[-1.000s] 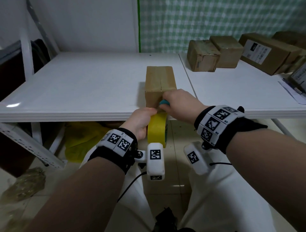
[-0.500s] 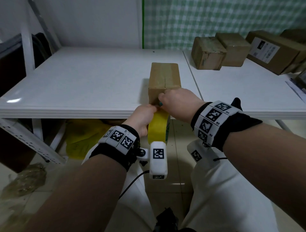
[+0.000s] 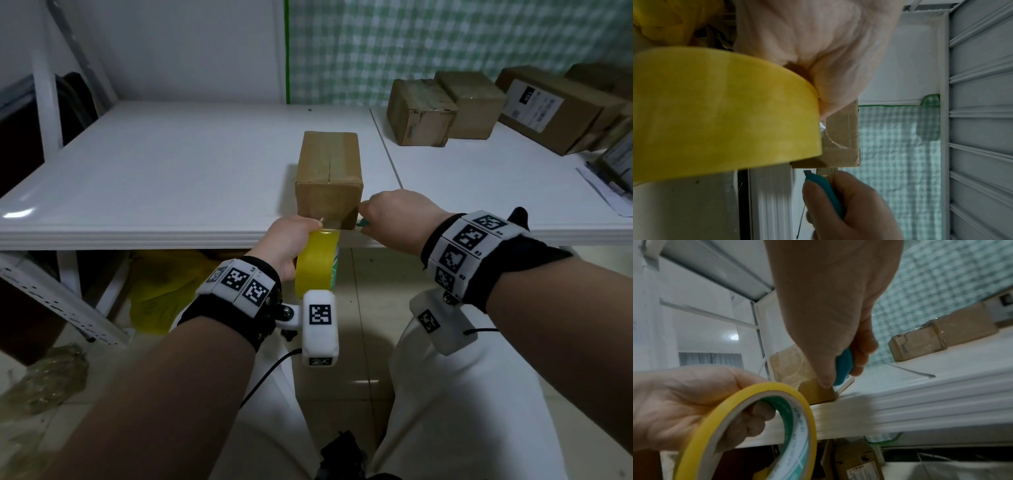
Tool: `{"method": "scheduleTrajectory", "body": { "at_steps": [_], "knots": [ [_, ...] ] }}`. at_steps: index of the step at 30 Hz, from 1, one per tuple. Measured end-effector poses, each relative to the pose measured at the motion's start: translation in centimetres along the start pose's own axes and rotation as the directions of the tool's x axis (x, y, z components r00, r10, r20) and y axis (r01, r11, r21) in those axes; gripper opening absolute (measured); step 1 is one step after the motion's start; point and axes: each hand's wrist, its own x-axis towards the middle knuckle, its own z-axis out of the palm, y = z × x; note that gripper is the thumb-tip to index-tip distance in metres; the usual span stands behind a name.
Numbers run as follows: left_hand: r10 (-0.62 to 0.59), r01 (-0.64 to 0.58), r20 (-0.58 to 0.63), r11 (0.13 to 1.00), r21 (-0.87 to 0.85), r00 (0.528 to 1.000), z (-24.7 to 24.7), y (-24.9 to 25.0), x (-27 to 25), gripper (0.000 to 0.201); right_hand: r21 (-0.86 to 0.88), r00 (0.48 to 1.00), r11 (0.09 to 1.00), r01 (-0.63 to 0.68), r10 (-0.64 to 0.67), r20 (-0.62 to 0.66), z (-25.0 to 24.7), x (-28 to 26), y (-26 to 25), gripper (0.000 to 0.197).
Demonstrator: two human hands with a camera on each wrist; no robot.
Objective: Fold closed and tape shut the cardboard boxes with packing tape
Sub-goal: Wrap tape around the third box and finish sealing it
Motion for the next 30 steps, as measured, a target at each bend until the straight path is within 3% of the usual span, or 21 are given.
{"method": "scheduleTrajectory", "body": {
  "at_steps": [5,9,15,20,24,30],
  "knots": [
    [-0.01,0.009,0.014,0.998,0.068,1.0,-0.3,0.4,-0.1,0.004,0.335,0.991,0.934,-0.124,0.134,-0.009,0.8,-0.5,-0.1,0.021],
    [-0.026,0.023,0.014,0.988,0.151,1.0,-0.6,1.1,-0.3,0.002,0.698,0.979,0.698,-0.16,0.203,0.022,1.6,-1.1,-0.1,0.025],
    [-0.005,-0.001,0.021,0.956,0.294,1.0,-0.7,1.6,-0.3,0.016,0.867,0.962,0.451,-0.211,0.254,0.102,1.3,-1.7,-0.6,0.015],
    [0.039,-0.057,0.058,0.925,0.375,0.998,-0.6,1.7,-0.2,0.01,0.874,0.971,0.465,-0.14,0.236,0.03,1.3,-1.2,-1.4,0.027],
    [0.038,-0.071,0.09,0.917,0.393,0.995,-0.6,1.9,-0.3,0.012,0.87,0.969,0.489,-0.063,0.239,-0.064,1.7,-0.8,-1.8,0.02],
    [0.013,-0.064,0.121,0.902,0.427,0.993,-0.8,2.2,-0.3,0.011,0.895,0.962,0.443,-0.055,0.264,-0.071,2.2,-0.3,-2.3,0.032]
  ]
}}
